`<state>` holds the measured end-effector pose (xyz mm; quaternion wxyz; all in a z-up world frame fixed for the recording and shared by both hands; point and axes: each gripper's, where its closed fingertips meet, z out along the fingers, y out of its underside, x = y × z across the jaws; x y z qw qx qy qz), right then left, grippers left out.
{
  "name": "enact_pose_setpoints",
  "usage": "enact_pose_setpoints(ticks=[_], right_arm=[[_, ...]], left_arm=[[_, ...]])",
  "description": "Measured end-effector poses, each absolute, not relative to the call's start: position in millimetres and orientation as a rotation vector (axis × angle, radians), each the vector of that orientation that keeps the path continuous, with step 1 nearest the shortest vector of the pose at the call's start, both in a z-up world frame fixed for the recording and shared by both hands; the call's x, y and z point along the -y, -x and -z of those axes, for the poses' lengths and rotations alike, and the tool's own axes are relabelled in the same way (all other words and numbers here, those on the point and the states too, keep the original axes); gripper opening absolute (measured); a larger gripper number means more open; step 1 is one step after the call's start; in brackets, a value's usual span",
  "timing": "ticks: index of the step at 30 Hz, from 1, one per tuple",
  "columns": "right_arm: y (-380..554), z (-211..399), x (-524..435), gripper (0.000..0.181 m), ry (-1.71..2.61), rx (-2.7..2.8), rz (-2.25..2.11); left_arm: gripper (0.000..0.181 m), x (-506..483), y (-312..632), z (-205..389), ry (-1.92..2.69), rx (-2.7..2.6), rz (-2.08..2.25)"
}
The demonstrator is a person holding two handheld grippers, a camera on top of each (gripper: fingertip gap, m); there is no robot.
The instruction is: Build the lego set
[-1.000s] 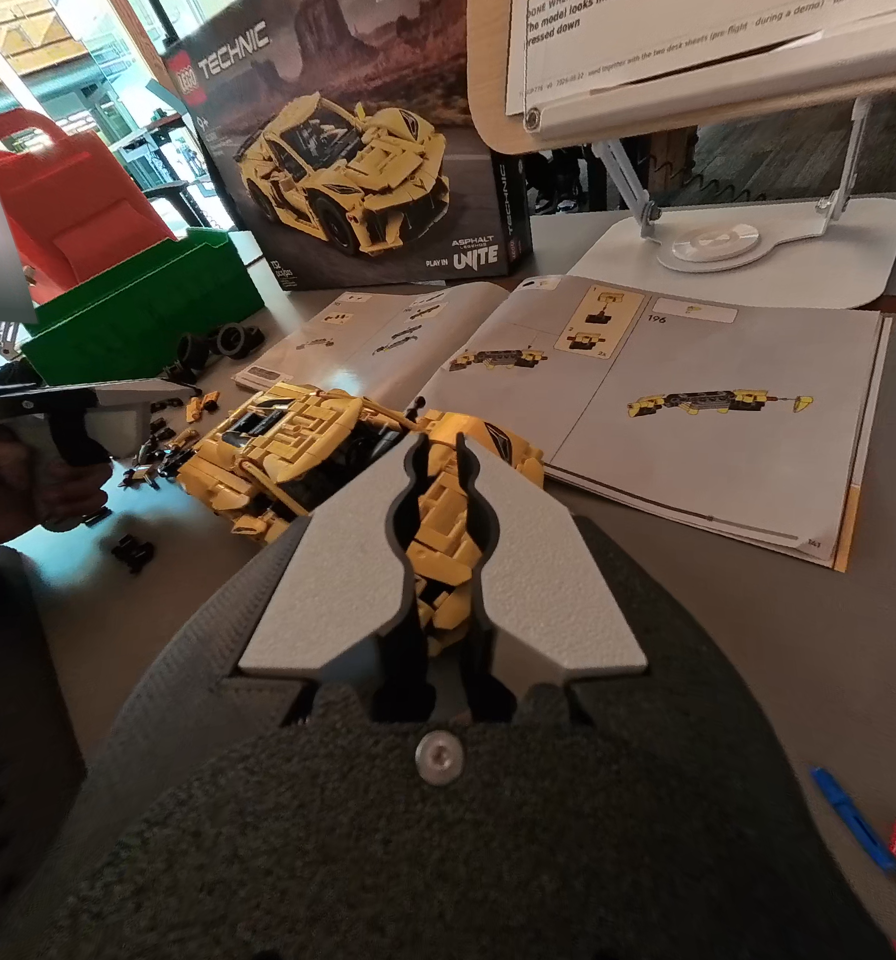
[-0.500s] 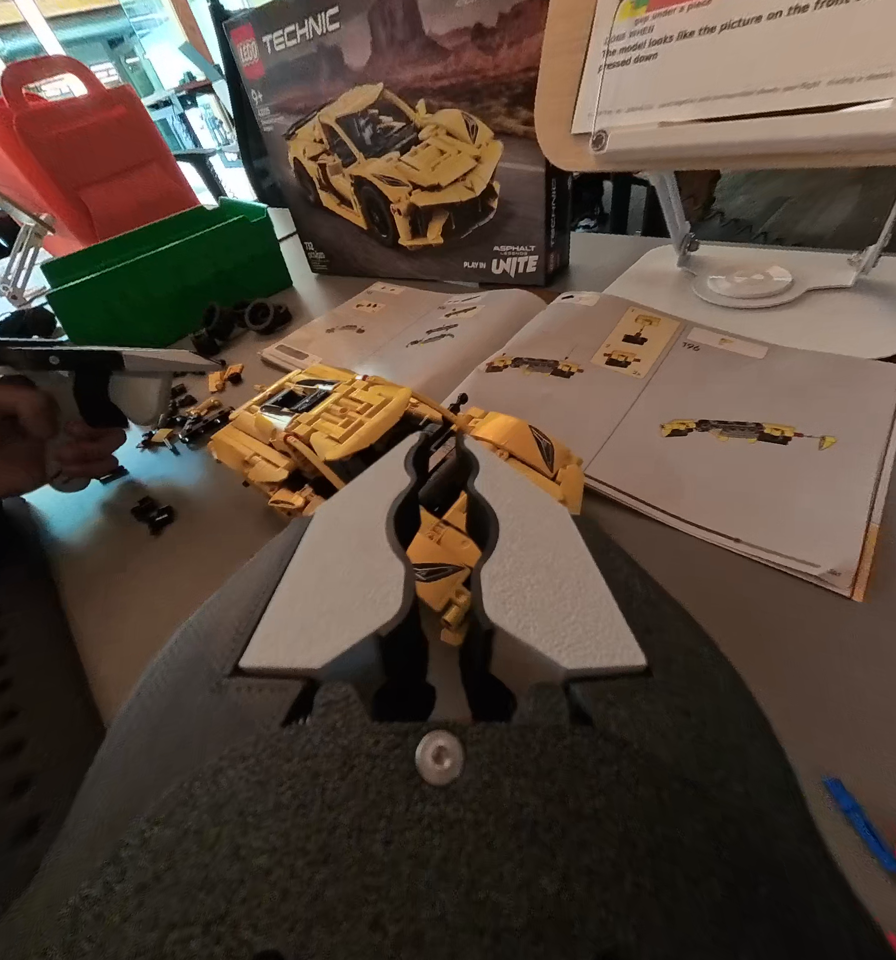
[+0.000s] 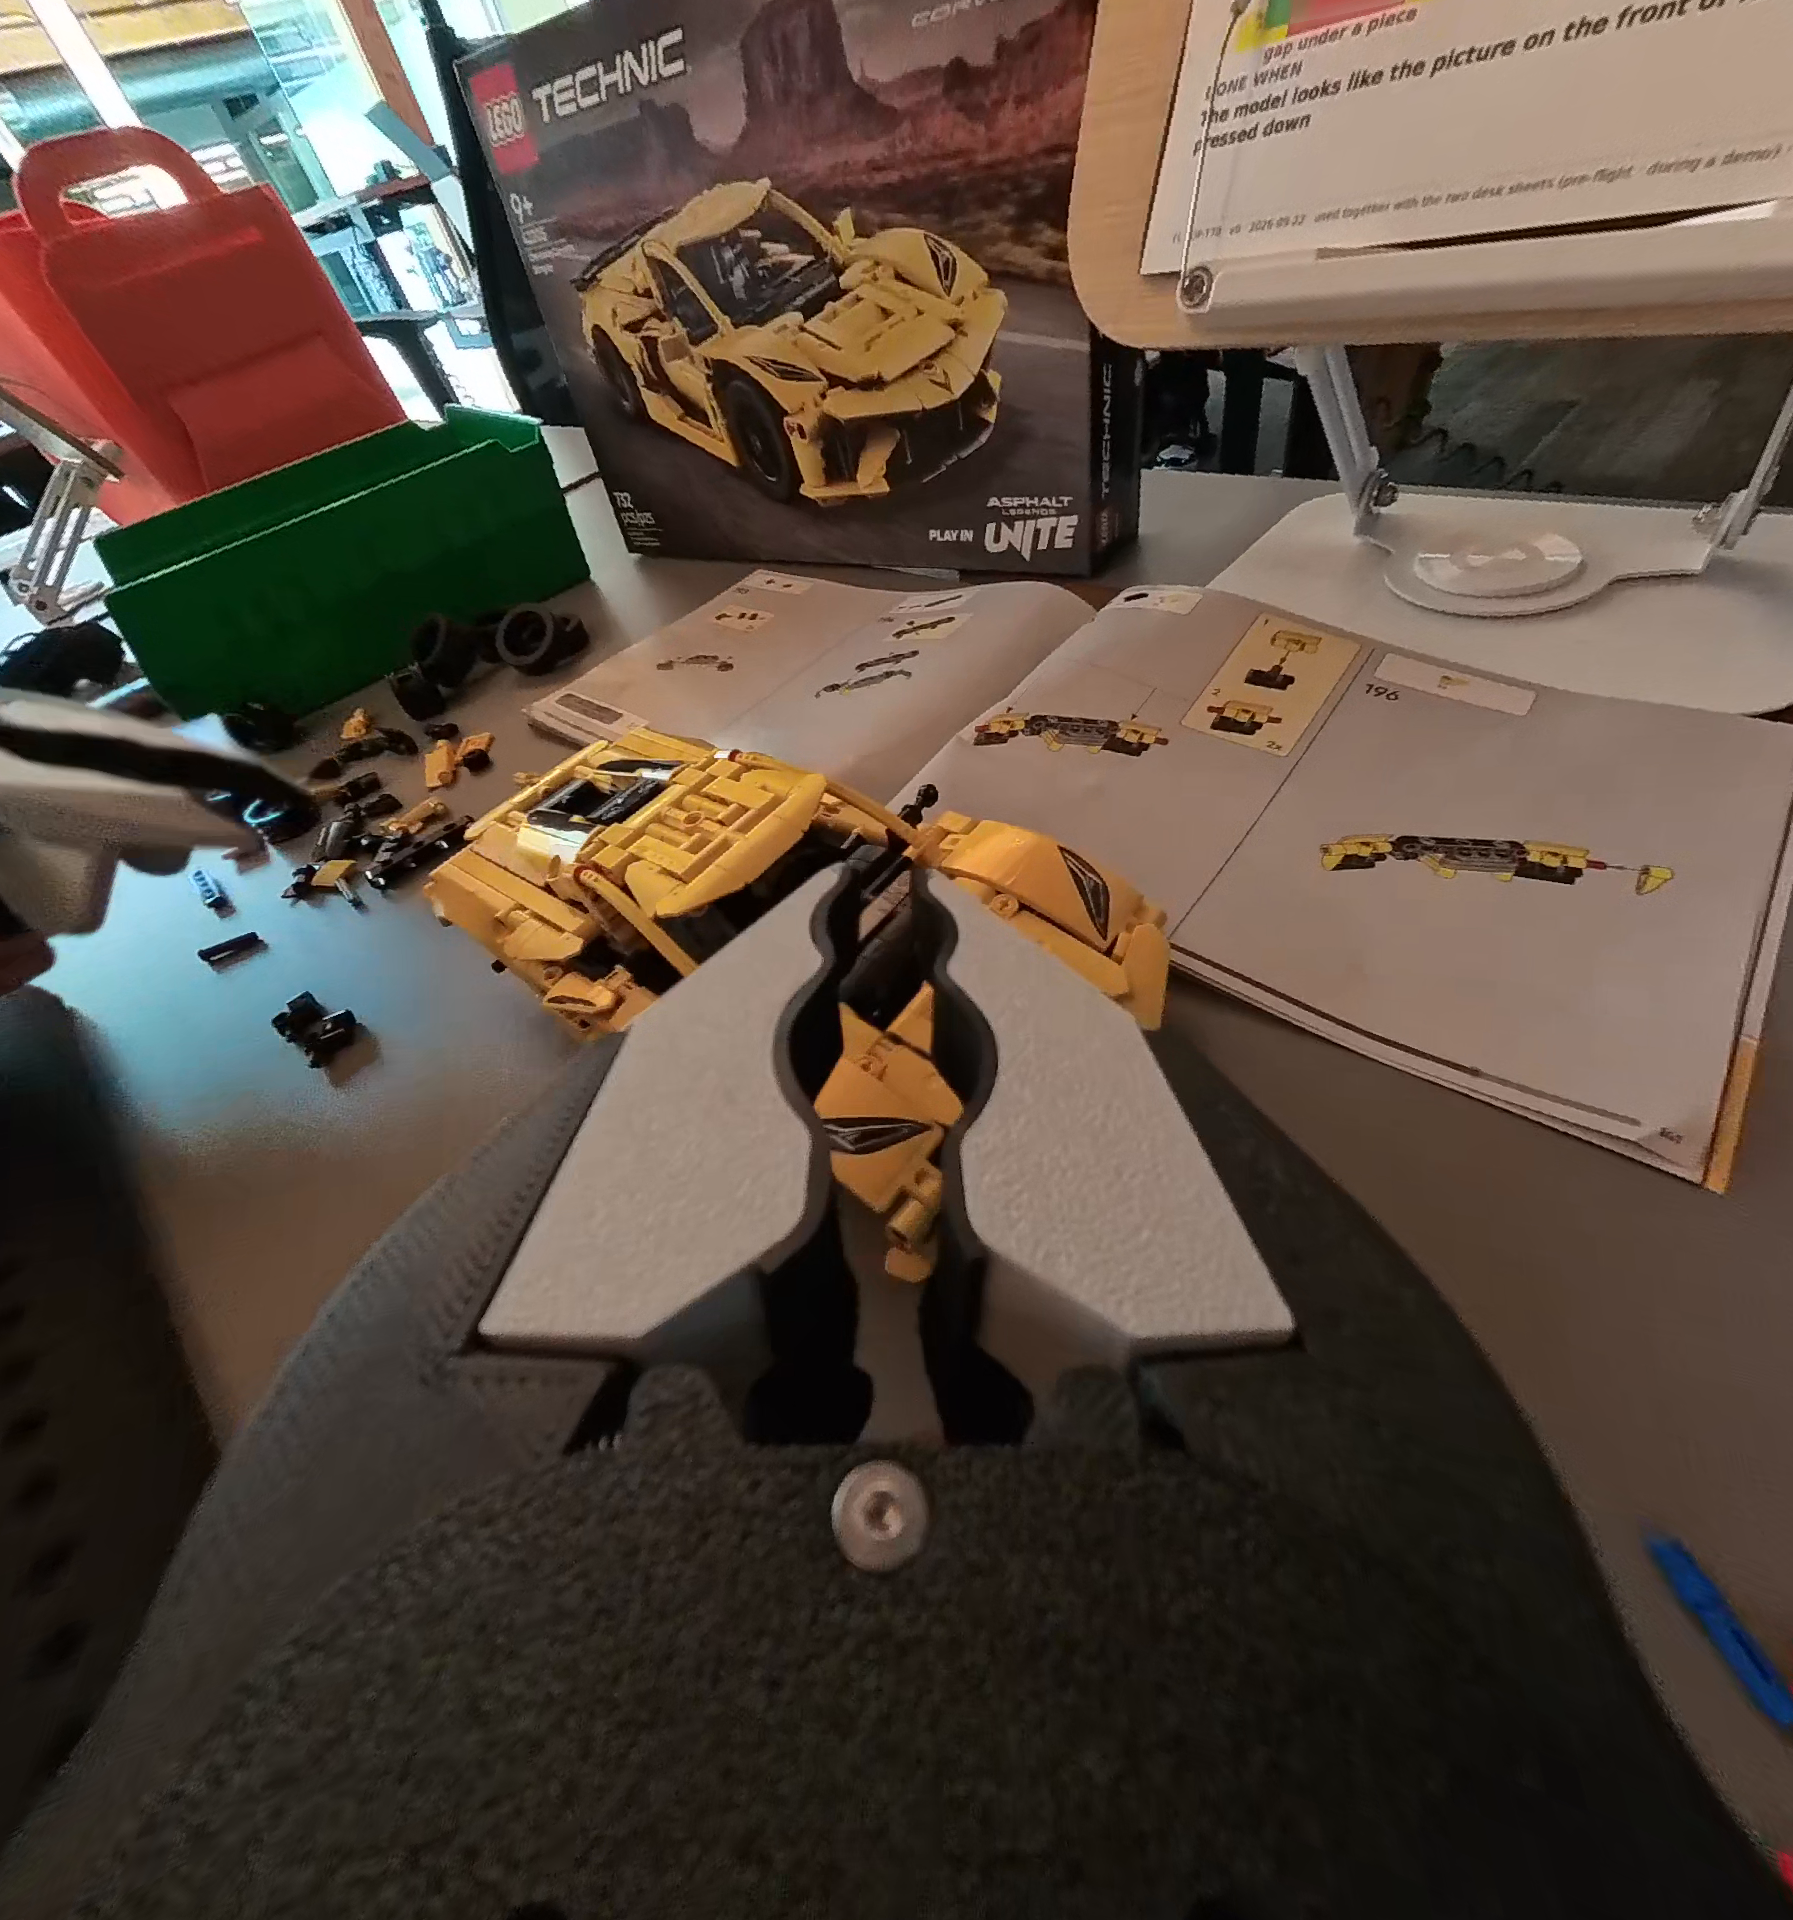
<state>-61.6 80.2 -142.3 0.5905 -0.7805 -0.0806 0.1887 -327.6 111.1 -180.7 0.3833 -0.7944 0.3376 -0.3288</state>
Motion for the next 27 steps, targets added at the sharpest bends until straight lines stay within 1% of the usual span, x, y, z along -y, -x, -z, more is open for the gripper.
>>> enact_pose_setpoints(ticks=[5, 10, 15, 27], right_arm=[[69.8, 144.7, -79.2, 0.008, 1.828, 0.223, -0.442], [75.4, 146.8, -78.8, 0.008, 1.836, 0.249, -0.439], [72.0, 147.8, -79.3, 0.008, 1.84, 0.239, -0.433], [74.3, 151.3, -79.9, 0.008, 1.856, 0.249, -0.437]], left_arm=[[0.045, -69.4, 347.2, 204.6, 2.076, -0.98, 0.705], [0.045, -55.3, 347.4, 207.4, 2.05, -1.097, 0.683], [0.045, -52.8, 346.1, 222.6, 2.125, -1.206, 0.684], [0.045, -76.6, 345.6, 233.0, 2.13, -1.245, 0.568]])
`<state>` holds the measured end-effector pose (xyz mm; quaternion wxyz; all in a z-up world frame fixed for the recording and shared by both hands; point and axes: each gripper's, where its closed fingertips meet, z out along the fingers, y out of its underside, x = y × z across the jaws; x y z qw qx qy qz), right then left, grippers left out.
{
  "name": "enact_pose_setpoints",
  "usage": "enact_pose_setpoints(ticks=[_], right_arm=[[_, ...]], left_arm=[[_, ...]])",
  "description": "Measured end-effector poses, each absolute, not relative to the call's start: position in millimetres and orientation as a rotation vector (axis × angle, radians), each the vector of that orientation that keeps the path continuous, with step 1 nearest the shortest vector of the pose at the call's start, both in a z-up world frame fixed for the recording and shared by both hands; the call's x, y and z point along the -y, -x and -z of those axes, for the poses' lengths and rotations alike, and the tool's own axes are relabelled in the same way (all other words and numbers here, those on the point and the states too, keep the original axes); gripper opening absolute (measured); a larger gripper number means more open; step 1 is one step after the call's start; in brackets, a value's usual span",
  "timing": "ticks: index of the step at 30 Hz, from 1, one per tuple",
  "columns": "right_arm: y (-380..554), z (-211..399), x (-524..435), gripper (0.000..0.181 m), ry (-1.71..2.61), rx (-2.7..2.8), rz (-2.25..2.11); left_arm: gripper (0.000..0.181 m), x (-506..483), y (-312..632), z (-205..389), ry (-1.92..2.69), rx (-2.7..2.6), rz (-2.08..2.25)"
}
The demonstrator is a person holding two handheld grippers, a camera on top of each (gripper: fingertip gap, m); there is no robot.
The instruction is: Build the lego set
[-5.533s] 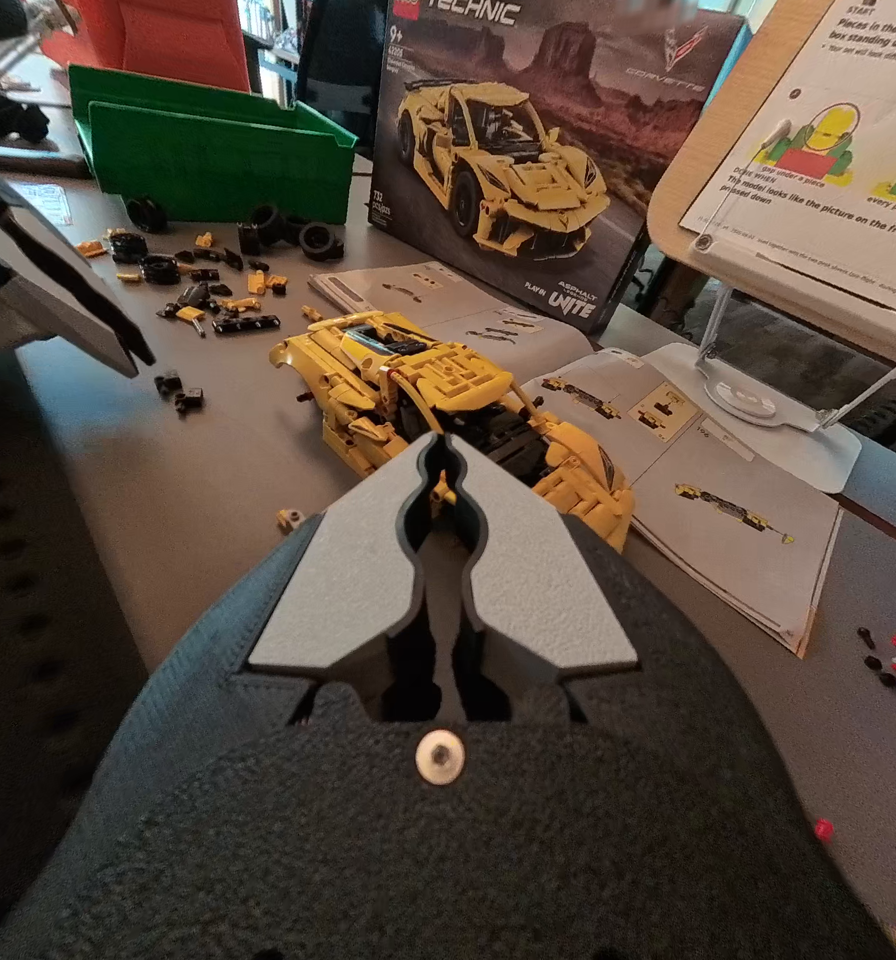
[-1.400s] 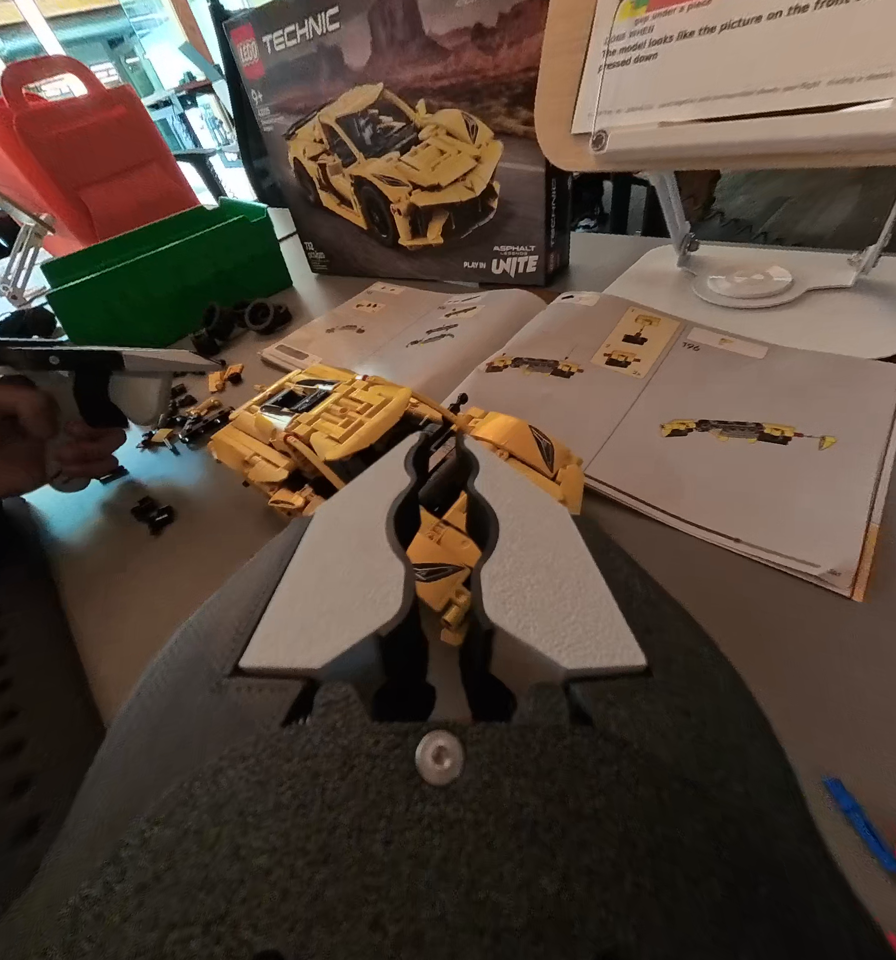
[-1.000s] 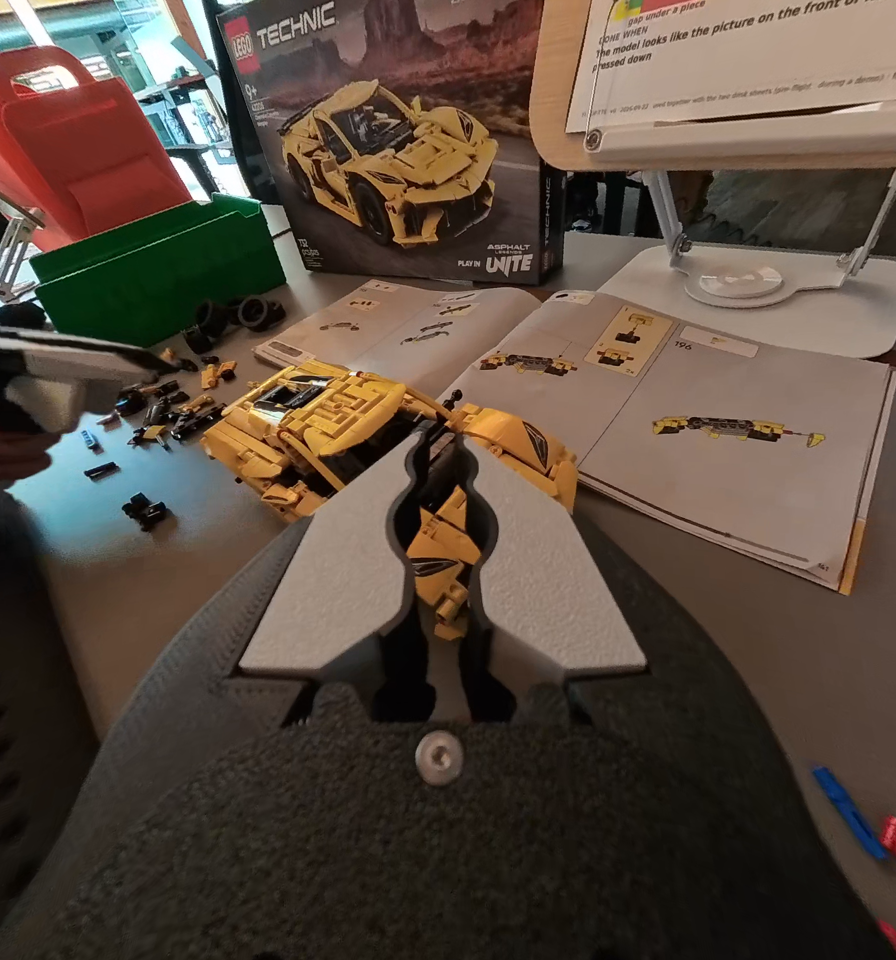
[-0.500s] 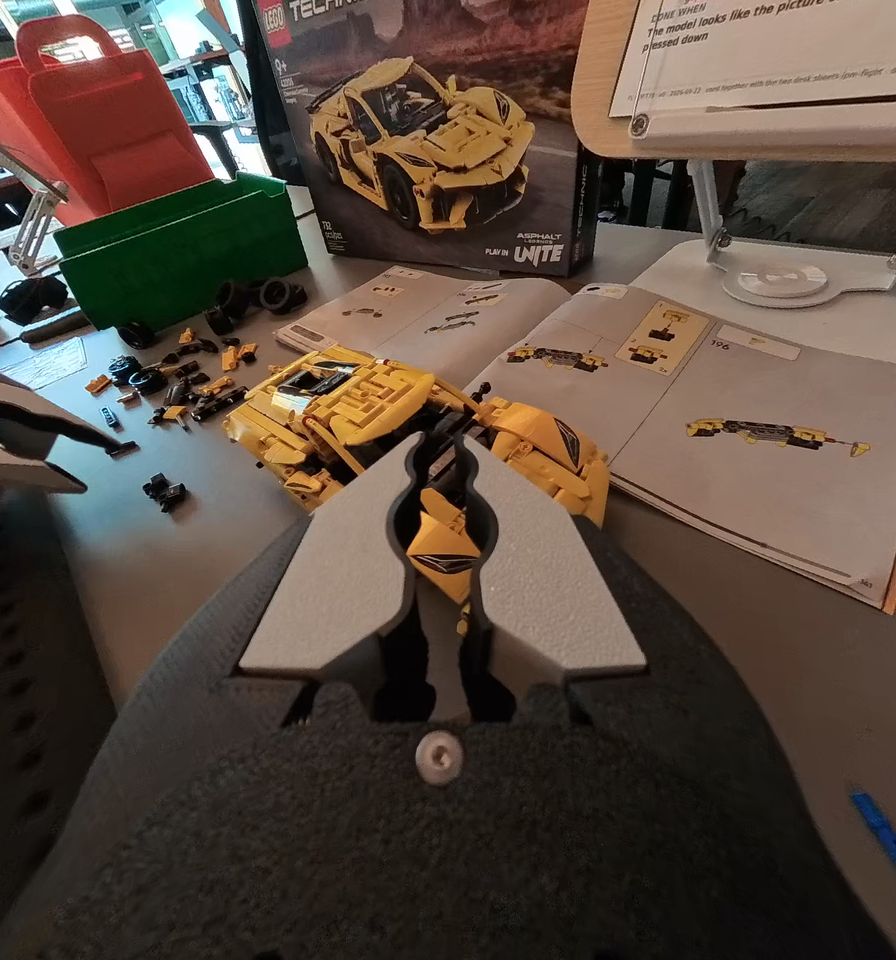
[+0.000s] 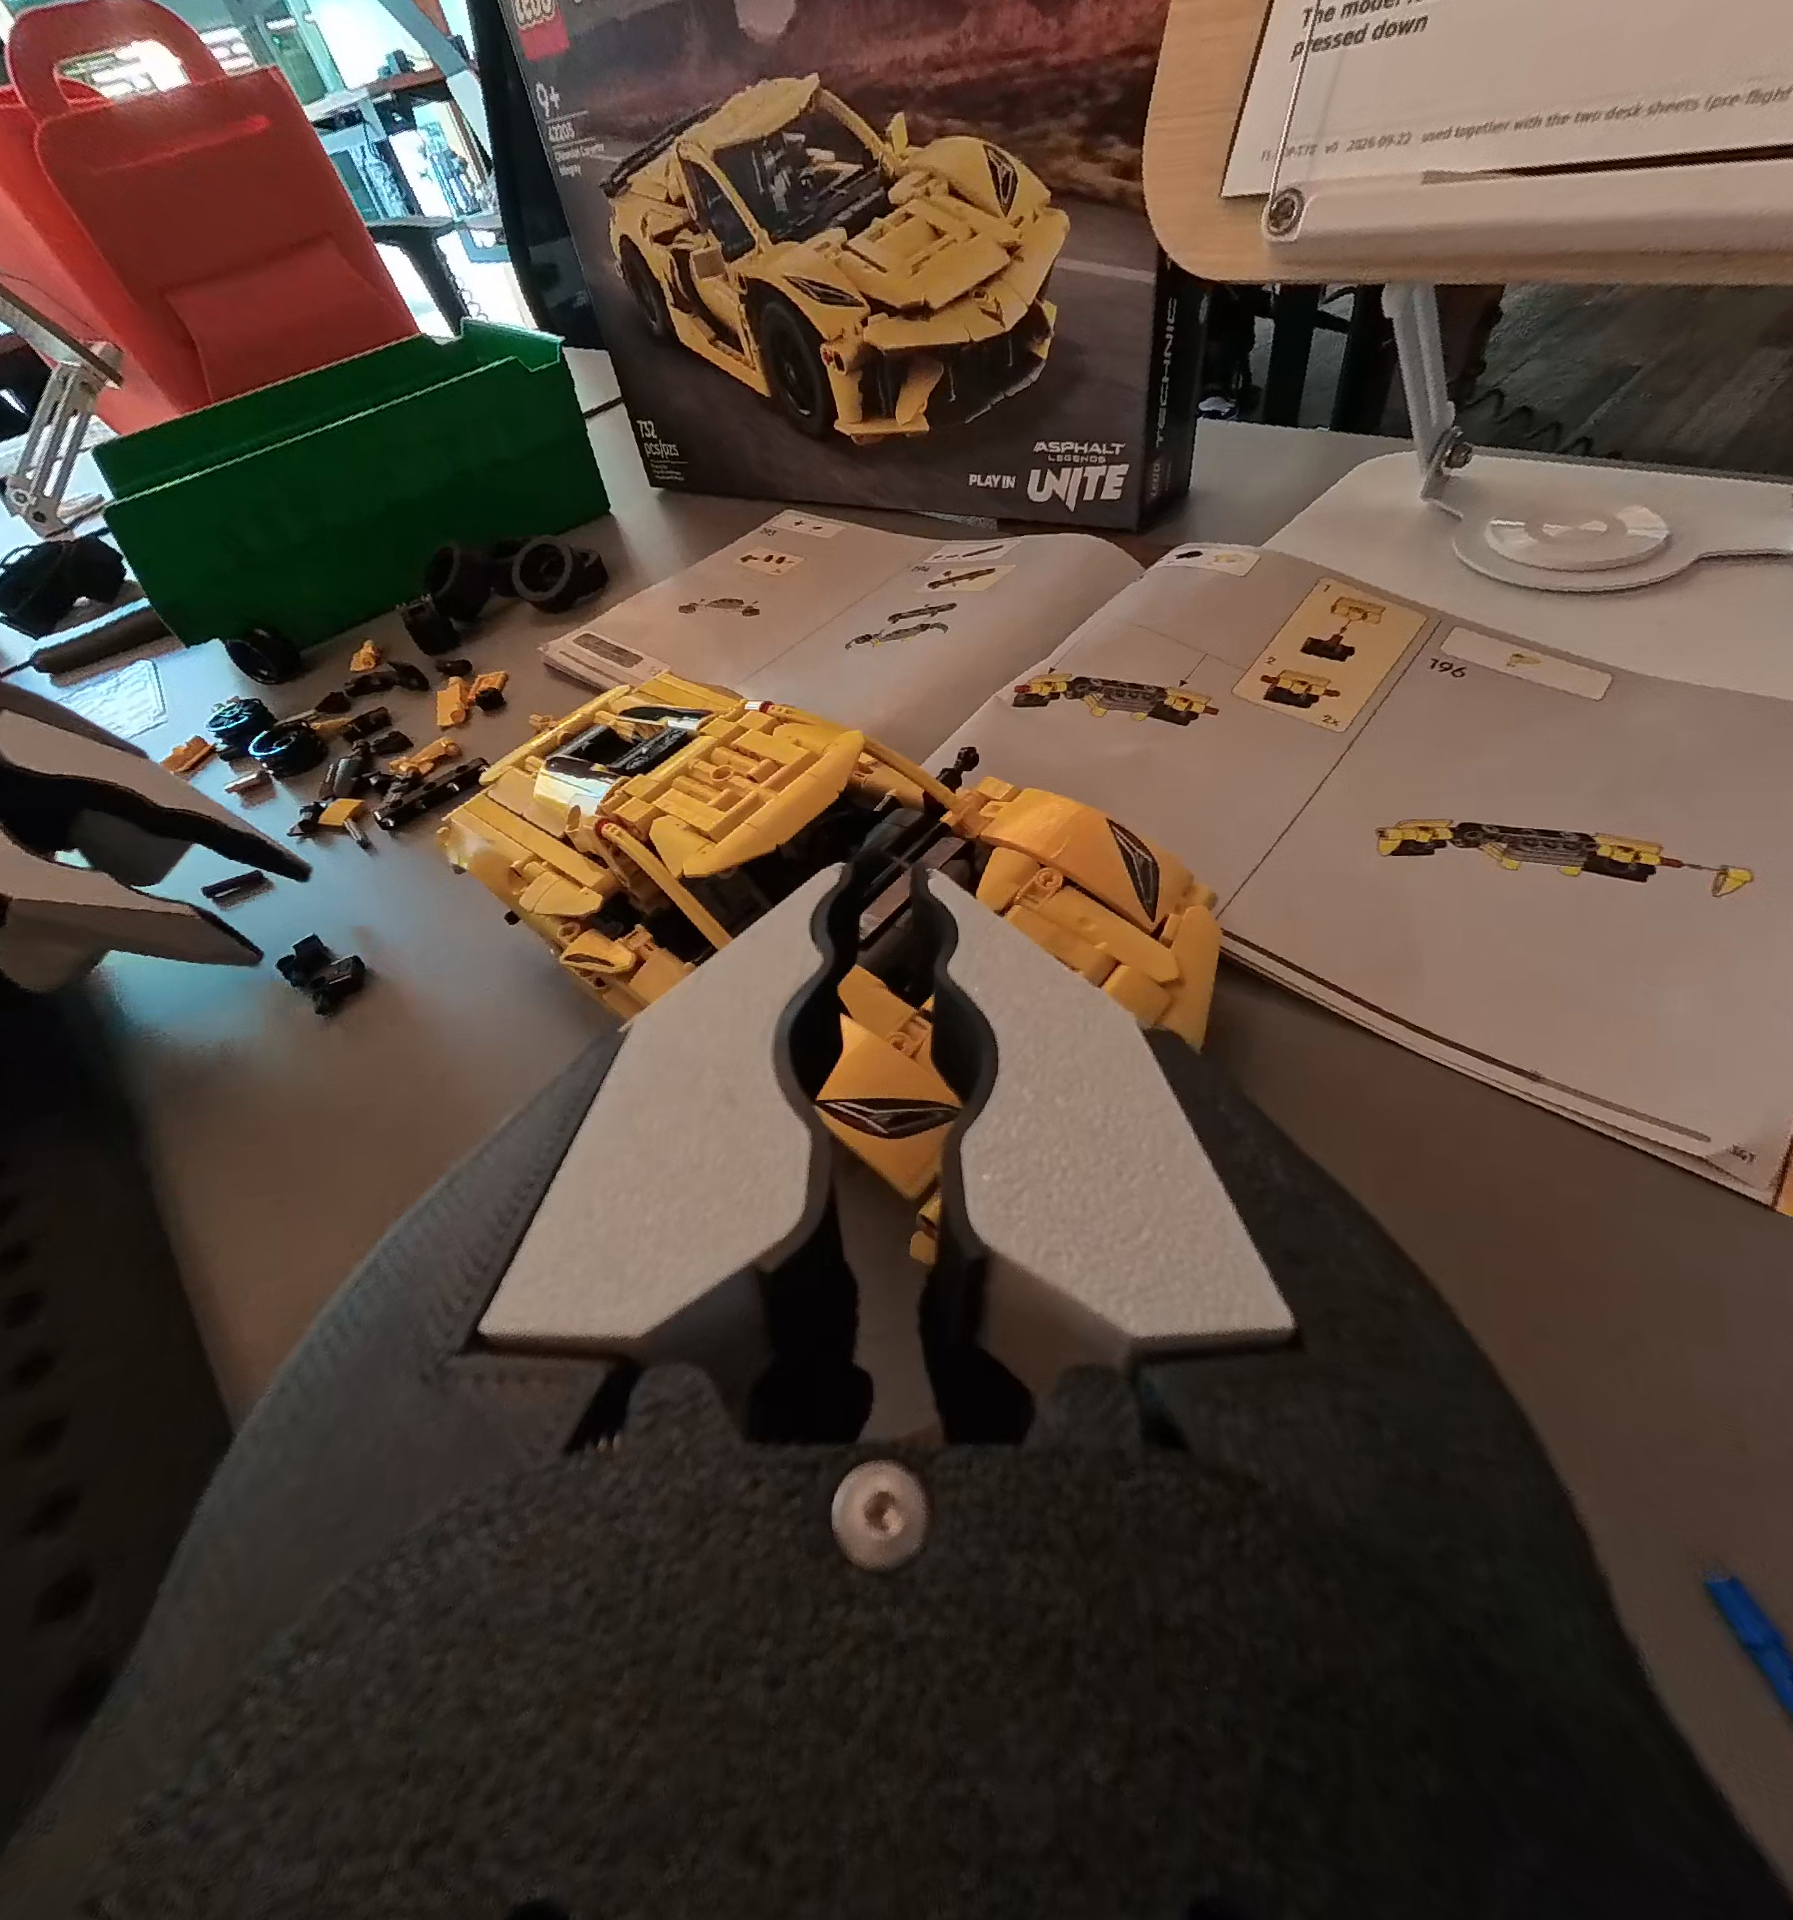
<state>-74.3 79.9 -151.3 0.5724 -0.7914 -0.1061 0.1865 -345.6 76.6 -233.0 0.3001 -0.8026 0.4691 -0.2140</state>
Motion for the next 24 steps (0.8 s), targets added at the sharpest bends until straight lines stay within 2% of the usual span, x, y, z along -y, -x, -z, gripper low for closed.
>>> enact_pose_setpoints(ticks=[24], right_arm=[[76.0, 152.9, -79.3, 0.008, 1.864, 0.251, -0.448]], left_arm=[[0.045, -75.4, 339.7, 237.2, 2.046, -1.424, 0.544]])
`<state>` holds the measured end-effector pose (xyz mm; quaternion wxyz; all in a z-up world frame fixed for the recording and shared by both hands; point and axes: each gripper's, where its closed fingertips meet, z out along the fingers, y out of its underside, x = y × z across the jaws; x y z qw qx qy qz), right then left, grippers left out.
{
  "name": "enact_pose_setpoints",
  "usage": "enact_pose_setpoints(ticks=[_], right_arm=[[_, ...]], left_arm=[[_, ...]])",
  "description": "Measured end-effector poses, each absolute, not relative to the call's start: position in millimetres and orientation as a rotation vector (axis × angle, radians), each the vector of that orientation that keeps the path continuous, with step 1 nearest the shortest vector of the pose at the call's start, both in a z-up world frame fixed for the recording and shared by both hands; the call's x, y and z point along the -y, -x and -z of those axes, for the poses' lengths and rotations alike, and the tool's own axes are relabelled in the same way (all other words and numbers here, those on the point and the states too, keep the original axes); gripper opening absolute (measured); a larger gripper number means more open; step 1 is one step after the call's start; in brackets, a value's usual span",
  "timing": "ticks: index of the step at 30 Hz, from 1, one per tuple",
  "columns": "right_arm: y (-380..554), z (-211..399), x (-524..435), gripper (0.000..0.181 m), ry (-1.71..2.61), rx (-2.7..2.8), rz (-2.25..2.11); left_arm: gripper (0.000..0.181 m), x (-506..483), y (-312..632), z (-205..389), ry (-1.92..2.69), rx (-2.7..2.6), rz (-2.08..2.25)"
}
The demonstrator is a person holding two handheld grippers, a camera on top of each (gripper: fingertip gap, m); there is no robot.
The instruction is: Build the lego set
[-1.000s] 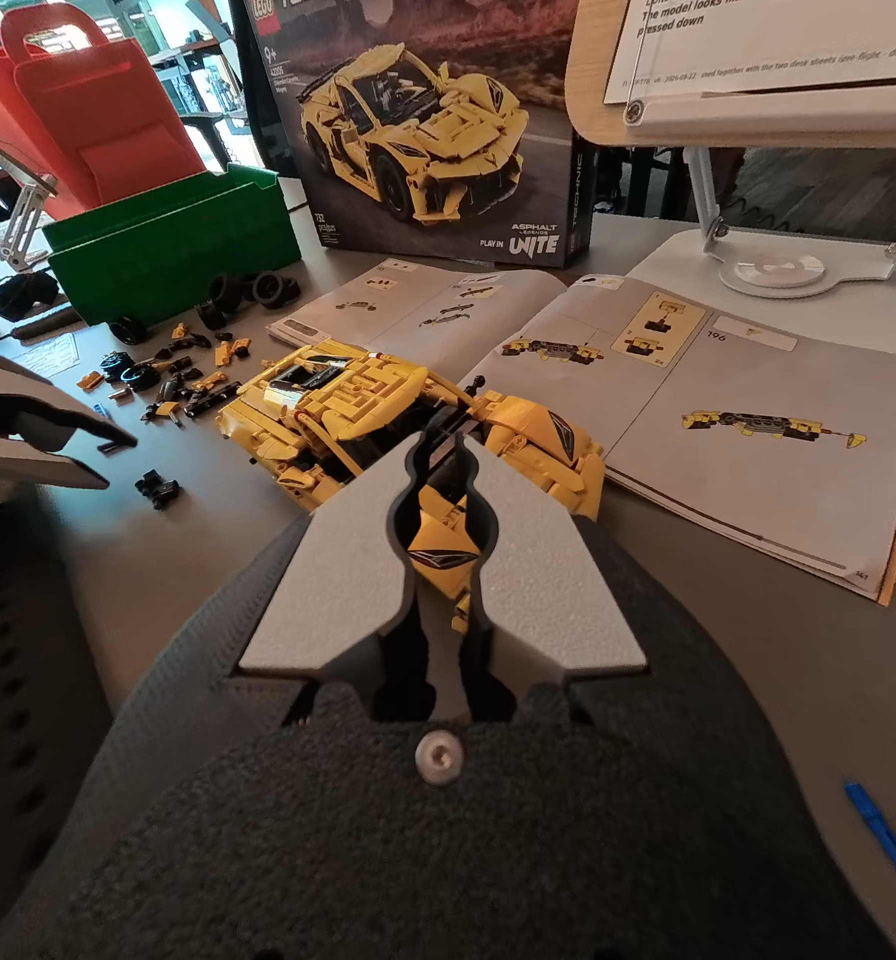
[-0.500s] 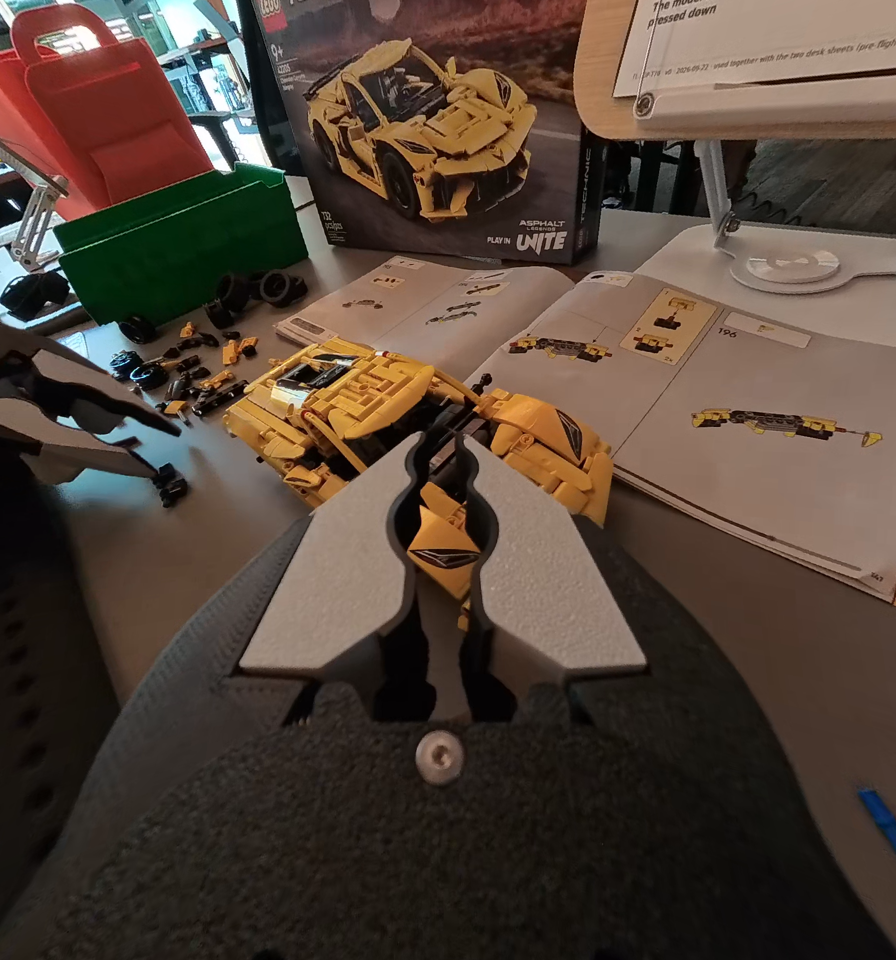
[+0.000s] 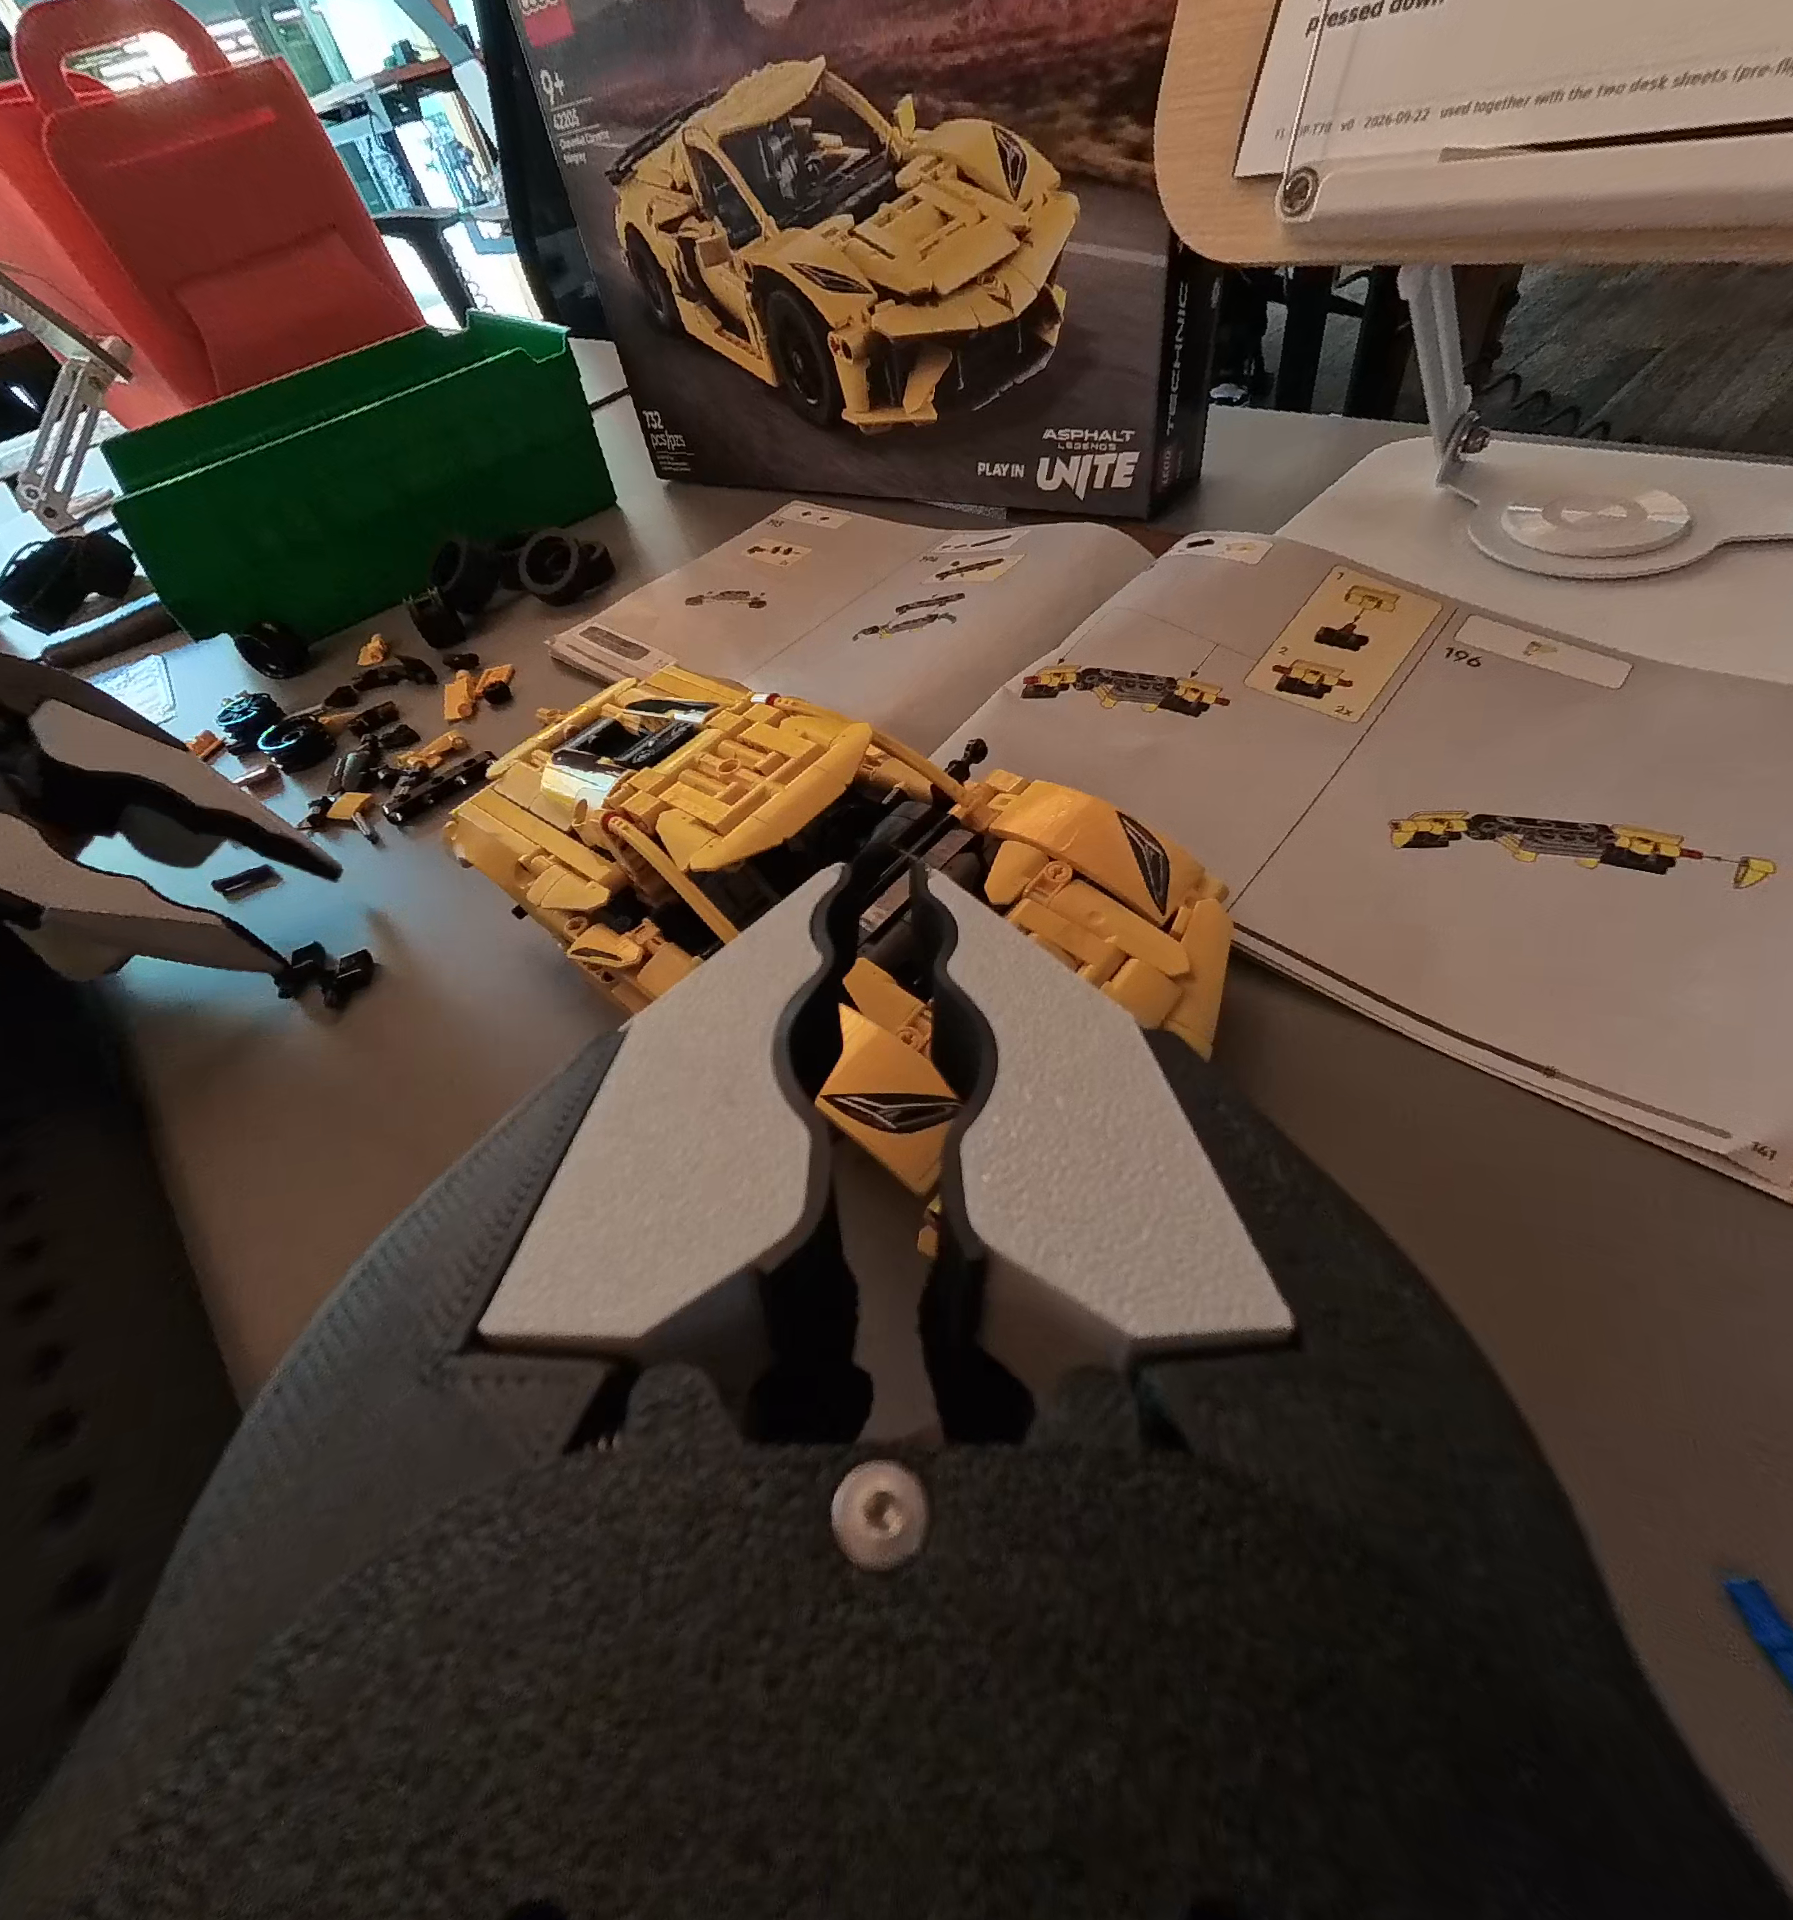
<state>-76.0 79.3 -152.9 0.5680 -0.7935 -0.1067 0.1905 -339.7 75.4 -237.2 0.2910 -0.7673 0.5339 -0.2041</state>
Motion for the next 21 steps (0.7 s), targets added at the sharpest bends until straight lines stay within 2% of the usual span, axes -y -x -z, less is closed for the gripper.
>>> enact_pose_setpoints(ticks=[6, 14, 21], right_arm=[[76.2, 152.9, -79.3, 0.008, 1.864, 0.249, -0.454], [72.9, 156.2, -80.3, 0.008, 1.876, 0.243, -0.439], [74.4, 157.3, -80.4, 0.008, 1.881, 0.249, -0.443]], left_arm=[[0.045, -54.8, 337.0, 231.2, 1.875, -1.59, 0.643], [0.044, -41.1, 338.4, 229.4, 1.9, -1.722, 0.849], [0.041, -41.7, 336.8, 237.6, 1.847, -1.754, 0.68]])
